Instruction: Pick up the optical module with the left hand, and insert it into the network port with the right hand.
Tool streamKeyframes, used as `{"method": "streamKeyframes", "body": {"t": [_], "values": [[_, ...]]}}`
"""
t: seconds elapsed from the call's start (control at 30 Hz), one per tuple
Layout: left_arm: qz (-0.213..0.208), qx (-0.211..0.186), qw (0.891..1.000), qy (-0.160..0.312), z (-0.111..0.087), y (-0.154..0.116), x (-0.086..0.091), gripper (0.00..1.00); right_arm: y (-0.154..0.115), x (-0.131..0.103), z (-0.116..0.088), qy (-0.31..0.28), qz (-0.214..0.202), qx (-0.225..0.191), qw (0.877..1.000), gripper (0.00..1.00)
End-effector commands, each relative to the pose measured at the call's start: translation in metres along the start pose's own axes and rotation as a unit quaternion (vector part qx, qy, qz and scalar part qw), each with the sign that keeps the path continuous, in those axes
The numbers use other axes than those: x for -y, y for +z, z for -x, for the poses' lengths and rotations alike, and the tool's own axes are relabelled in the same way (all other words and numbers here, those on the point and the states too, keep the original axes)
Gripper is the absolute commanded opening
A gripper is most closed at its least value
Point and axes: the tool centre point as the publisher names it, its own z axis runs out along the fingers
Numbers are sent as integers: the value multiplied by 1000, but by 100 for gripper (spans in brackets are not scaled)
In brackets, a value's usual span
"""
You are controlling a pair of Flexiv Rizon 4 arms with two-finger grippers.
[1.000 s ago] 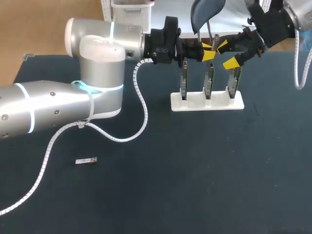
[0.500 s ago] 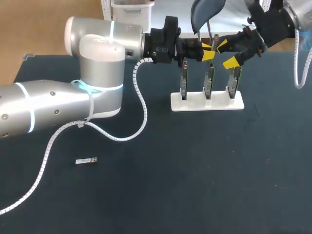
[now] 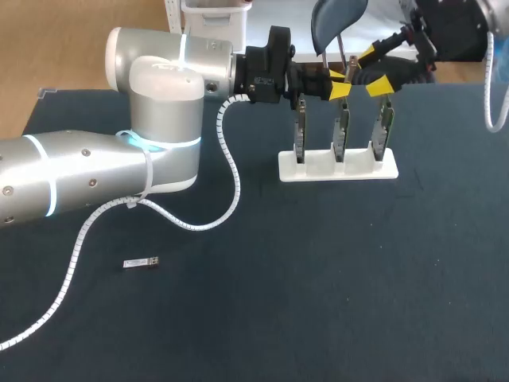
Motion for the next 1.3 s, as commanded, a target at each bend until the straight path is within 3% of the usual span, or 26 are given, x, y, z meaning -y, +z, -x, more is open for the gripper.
{"method": "streamKeyframes", "body": {"t": [0.03,0.63,1.27,1.3], "values": [[-2,-2,1000,0,0,0,-2,0,-2,0,8,1,3,6,1000,100],[-2,-2,1000,0,0,0,-2,0,5,3,31,-12,-6,18,1000,100],[-2,-2,1000,0,0,0,-2,0,9,2,37,-19,0,15,1000,100],[-2,-2,1000,0,0,0,-2,0,10,2,37,-20,0,15,1000,42]]}}
